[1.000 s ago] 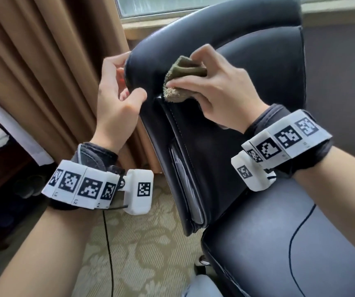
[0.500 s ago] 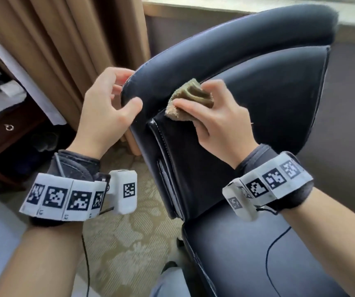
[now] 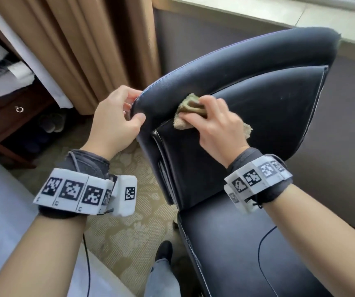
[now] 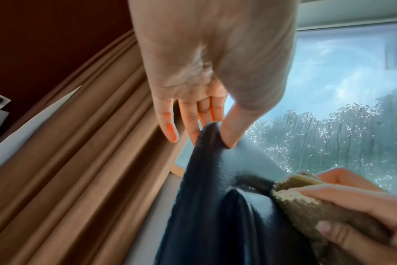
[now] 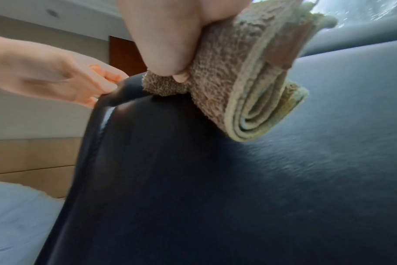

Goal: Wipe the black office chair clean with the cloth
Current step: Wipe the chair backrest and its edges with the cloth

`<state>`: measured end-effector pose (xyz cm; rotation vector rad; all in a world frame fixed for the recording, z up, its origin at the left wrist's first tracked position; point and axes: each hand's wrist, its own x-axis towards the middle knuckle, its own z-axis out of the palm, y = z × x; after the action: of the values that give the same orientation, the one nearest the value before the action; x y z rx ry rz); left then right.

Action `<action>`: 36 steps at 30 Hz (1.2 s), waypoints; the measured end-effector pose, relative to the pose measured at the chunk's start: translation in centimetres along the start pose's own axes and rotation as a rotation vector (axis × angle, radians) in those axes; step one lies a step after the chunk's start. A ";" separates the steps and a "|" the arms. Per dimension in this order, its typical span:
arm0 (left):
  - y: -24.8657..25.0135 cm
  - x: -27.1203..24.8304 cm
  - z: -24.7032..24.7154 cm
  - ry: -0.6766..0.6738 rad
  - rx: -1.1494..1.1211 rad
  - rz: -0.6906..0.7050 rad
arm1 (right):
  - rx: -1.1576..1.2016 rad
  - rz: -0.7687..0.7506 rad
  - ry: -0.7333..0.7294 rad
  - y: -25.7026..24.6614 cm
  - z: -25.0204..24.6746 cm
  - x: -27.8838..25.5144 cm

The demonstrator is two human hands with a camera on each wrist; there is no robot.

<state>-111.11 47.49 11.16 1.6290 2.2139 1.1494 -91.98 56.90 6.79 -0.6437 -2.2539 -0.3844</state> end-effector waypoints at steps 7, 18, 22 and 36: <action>0.7 1.1 0.4 -0.019 -0.008 -0.022 | 0.022 0.029 -0.052 -0.4 -1.3 0.9; 0.7 1.5 0.5 -0.043 0.012 -0.033 | -0.063 -0.045 0.003 -0.6 0.2 1.1; 0.7 1.7 0.6 -0.050 0.033 -0.034 | -0.120 0.075 -0.009 3.0 -0.2 0.9; 1.0 1.8 1.0 -0.008 -0.003 -0.068 | -0.069 -0.008 -0.048 -4.1 0.9 1.7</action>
<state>-110.50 49.63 11.66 1.5416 2.2435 1.1258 -95.72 54.47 7.12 -0.6867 -2.2975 -0.4565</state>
